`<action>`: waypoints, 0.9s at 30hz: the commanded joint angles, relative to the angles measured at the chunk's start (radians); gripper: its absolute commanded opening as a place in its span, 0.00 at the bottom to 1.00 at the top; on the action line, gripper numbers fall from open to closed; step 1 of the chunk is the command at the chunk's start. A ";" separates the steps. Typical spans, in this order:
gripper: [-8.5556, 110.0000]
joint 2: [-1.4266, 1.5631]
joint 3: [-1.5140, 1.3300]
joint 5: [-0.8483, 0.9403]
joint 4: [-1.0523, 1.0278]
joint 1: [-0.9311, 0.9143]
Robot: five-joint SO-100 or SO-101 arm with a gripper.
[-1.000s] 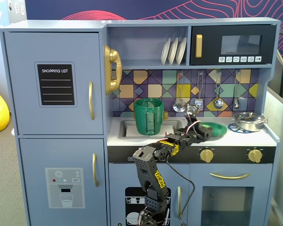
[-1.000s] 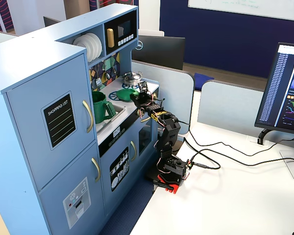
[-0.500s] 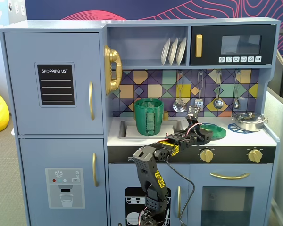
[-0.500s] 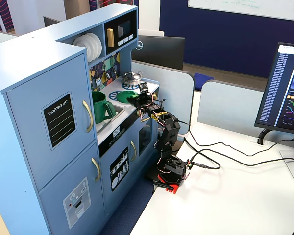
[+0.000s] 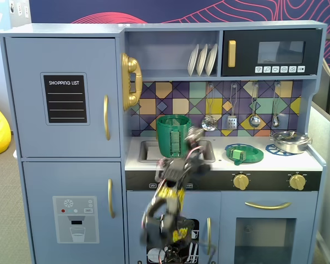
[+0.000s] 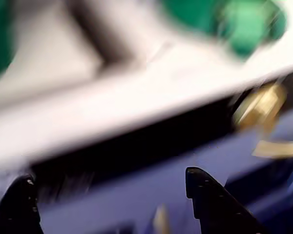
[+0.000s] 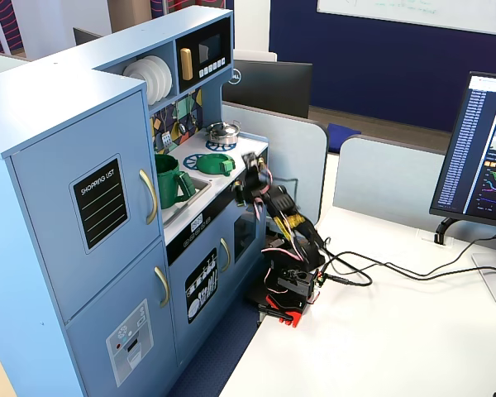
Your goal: Take off the lid from the green recipient and place it on the counter
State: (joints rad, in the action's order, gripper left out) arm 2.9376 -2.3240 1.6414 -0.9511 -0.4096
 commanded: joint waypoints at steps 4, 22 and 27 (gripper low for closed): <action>0.29 0.152 -0.172 0.057 -0.313 0.175; 0.18 0.227 -0.672 -0.084 -0.275 0.376; 0.17 0.241 -0.673 -0.147 -0.492 0.374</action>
State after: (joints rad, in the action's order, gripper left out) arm 3.1861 -3.0020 1.5370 -1.3146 -0.0506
